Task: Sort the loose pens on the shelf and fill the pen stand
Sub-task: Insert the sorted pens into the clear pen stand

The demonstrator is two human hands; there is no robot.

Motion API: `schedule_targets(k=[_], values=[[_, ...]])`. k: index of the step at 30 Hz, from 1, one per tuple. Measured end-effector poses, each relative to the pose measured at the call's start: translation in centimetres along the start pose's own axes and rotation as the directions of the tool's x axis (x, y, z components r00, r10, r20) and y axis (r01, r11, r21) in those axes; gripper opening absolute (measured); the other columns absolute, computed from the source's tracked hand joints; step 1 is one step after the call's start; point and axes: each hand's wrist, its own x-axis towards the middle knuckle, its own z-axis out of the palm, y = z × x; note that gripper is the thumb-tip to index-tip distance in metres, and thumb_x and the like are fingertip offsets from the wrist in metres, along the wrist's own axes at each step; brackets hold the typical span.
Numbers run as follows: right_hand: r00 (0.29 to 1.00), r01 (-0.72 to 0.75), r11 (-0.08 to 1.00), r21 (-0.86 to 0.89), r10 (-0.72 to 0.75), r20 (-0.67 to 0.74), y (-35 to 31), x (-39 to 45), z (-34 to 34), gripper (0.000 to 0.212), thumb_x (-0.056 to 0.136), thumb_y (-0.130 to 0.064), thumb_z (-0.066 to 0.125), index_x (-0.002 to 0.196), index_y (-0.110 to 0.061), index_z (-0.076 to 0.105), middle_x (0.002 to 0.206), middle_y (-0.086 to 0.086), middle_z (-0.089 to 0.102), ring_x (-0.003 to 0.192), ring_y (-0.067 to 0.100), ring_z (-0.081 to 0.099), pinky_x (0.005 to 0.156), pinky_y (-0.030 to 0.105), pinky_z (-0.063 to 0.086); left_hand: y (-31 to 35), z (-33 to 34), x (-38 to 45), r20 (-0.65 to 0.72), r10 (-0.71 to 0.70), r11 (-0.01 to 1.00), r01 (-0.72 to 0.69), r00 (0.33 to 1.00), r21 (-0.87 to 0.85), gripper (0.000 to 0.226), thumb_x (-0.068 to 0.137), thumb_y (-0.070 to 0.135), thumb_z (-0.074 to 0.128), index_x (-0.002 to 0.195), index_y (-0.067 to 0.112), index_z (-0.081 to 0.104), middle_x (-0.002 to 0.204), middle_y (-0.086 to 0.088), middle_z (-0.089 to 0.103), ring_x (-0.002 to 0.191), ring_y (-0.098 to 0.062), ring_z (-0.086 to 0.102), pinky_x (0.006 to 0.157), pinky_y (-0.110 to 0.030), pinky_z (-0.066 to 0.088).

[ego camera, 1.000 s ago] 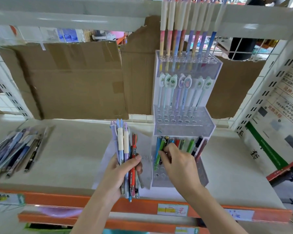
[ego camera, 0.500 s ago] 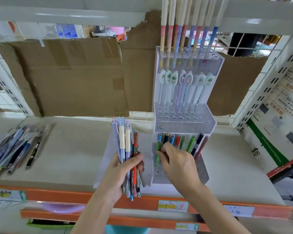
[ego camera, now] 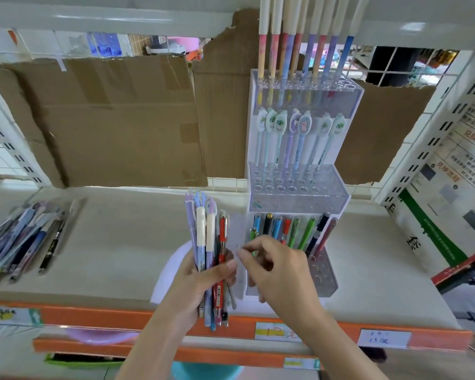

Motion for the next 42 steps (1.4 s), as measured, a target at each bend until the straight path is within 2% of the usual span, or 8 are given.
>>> schedule_targets(k=[6, 10, 15, 22, 28, 33, 37, 42], values=[[0.979, -0.181, 0.977, 0.117, 0.167, 0.120, -1.1, 1.0, 0.0, 0.022, 0.087, -0.026, 0.065, 0.078, -0.006, 0.067, 0.050, 0.001, 0.059, 0.036, 0.007, 0.049, 0.040, 0.017, 0.038, 0.0, 0.4, -0.6, 0.123, -0.060, 0.997, 0.052, 0.991, 0.063, 0.052, 0.059, -0.004, 0.068, 0.110, 0.001, 0.055, 0.070, -0.007, 0.069, 0.064, -0.017, 0.067, 0.058, -0.022, 0.053], [0.943, -0.231, 0.966, 0.118, 0.193, 0.270, -0.8, 1.0, -0.9, 0.019, 0.086, -0.019, 0.064, 0.075, -0.004, 0.062, 0.044, -0.001, 0.059, 0.034, 0.011, 0.047, 0.044, 0.020, 0.043, -0.5, 0.0, -0.8, 0.124, -0.096, 0.993, 0.087, 0.988, 0.075, 0.073, 0.050, 0.021, 0.088, 0.111, -0.001, 0.054, 0.069, -0.011, 0.061, 0.062, -0.019, 0.059, 0.059, -0.026, 0.051], [0.968, -0.243, 0.944, 0.223, 0.219, 0.124, -0.5, 1.0, -1.6, 0.017, 0.086, -0.014, 0.063, 0.071, -0.007, 0.059, 0.050, 0.001, 0.061, 0.036, 0.011, 0.048, 0.038, 0.018, 0.036, -0.6, 0.7, -0.5, 0.030, -0.091, 0.995, 0.090, 0.995, 0.033, 0.047, 0.053, 0.037, 0.089, 0.080, 0.007, 0.065, 0.061, -0.009, 0.061, 0.053, -0.016, 0.058, 0.047, -0.027, 0.051], [0.973, -0.067, 0.984, 0.164, 0.100, -0.208, 1.2, 0.7, -3.6, 0.018, 0.084, -0.011, 0.063, 0.070, -0.018, 0.055, 0.056, 0.003, 0.061, 0.045, 0.019, 0.056, 0.046, 0.029, 0.051, -1.0, 0.5, 0.6, -0.149, -0.097, 0.995, 0.101, 0.984, 0.022, 0.006, 0.083, 0.002, 0.060, 0.083, 0.002, 0.054, 0.058, -0.011, 0.056, 0.051, -0.020, 0.054, 0.048, -0.028, 0.048], [0.960, 0.006, 1.000, 0.028, 0.002, -0.280, 3.3, 1.2, -2.7, 0.015, 0.085, -0.023, 0.065, 0.075, -0.018, 0.055, 0.058, -0.002, 0.063, 0.053, 0.018, 0.060, 0.054, 0.041, 0.053, -0.9, 0.5, 1.0, -0.126, -0.081, 0.997, 0.079, 0.989, -0.020, 0.009, 0.078, -0.003, 0.059, 0.085, 0.001, 0.054, 0.063, -0.013, 0.054, 0.052, -0.019, 0.054, 0.051, -0.026, 0.049], [0.952, 0.069, 0.996, -0.049, -0.081, -0.295, 3.7, 1.7, -2.4, 0.015, 0.086, -0.028, 0.063, 0.078, -0.018, 0.056, 0.060, -0.009, 0.061, 0.051, 0.010, 0.058, 0.054, 0.033, 0.051, -0.9, 0.4, 1.1, -0.117, -0.087, 0.996, 0.086, 0.989, -0.012, 0.010, 0.086, -0.007, 0.051, 0.087, 0.000, 0.059, 0.073, -0.017, 0.059, 0.057, -0.020, 0.055, 0.057, -0.028, 0.050], [0.932, 0.160, 0.975, -0.157, -0.201, -0.301, 3.6, 2.0, -2.5, 0.016, 0.084, -0.025, 0.061, 0.073, -0.017, 0.053, 0.054, -0.014, 0.051, 0.054, 0.005, 0.053, 0.048, 0.008, 0.037, -1.0, 0.2, 1.0, -0.081, -0.082, 0.997, 0.082, 0.993, 0.000, 0.009, 0.085, -0.003, 0.052, 0.091, -0.003, 0.060, 0.075, -0.015, 0.060, 0.058, -0.019, 0.054, 0.054, -0.028, 0.050], [0.928, 0.169, 0.970, -0.176, -0.217, -0.304, 3.9, 2.0, -2.3, 0.016, 0.082, -0.024, 0.060, 0.071, -0.015, 0.052, 0.050, -0.007, 0.056, 0.050, 0.013, 0.051, 0.046, 0.017, 0.038, -0.7, 0.0, 0.8, -0.038, -0.092, 0.996, 0.092, 0.995, -0.002, 0.021, 0.077, 0.009, 0.059, 0.092, -0.004, 0.063, 0.067, -0.013, 0.056, 0.057, -0.020, 0.054, 0.046, -0.032, 0.049]])
